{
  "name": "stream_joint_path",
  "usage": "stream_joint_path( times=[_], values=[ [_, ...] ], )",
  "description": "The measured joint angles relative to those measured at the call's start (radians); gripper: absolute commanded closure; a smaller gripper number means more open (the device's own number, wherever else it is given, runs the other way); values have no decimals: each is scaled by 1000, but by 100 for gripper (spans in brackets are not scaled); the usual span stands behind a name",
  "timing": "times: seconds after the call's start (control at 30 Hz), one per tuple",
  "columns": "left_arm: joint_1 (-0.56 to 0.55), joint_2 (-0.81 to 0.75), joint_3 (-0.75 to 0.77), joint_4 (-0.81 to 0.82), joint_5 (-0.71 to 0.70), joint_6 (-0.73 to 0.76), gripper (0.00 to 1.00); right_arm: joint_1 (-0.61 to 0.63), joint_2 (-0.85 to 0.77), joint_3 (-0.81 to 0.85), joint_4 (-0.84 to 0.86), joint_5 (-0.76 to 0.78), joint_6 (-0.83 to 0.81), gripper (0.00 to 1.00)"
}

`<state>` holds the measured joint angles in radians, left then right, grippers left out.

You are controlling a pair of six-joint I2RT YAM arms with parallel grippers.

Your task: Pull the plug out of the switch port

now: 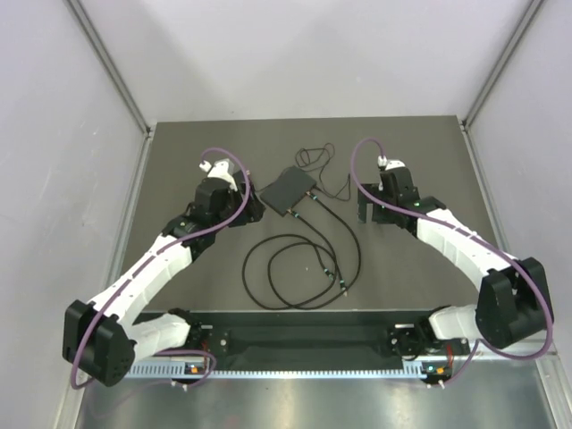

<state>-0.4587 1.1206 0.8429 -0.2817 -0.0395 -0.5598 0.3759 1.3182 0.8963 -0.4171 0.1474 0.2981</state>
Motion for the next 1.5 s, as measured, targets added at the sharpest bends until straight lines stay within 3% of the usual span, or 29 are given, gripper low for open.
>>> stream_joint_path(
  times=[0.4, 0.53, 0.83, 1.27, 1.5],
  values=[
    [0, -8, -29, -11, 20, -18, 30, -1, 17, 2, 82, -136, -29, 0],
    [0, 4, -29, -18, 23, -19, 34, -1, 90, 47, 101, -192, -34, 0],
    [-114, 230, 70, -68, -20, -8, 34, -3, 311, 239, 118, -314, -48, 1],
    [-124, 510, 247, -3, -23, 13, 44, -116, 472, 330, 142, -539, -80, 34],
    [-114, 640, 363, 9, -29, 16, 43, -116, 582, 411, 165, -617, -79, 37]
  ],
)
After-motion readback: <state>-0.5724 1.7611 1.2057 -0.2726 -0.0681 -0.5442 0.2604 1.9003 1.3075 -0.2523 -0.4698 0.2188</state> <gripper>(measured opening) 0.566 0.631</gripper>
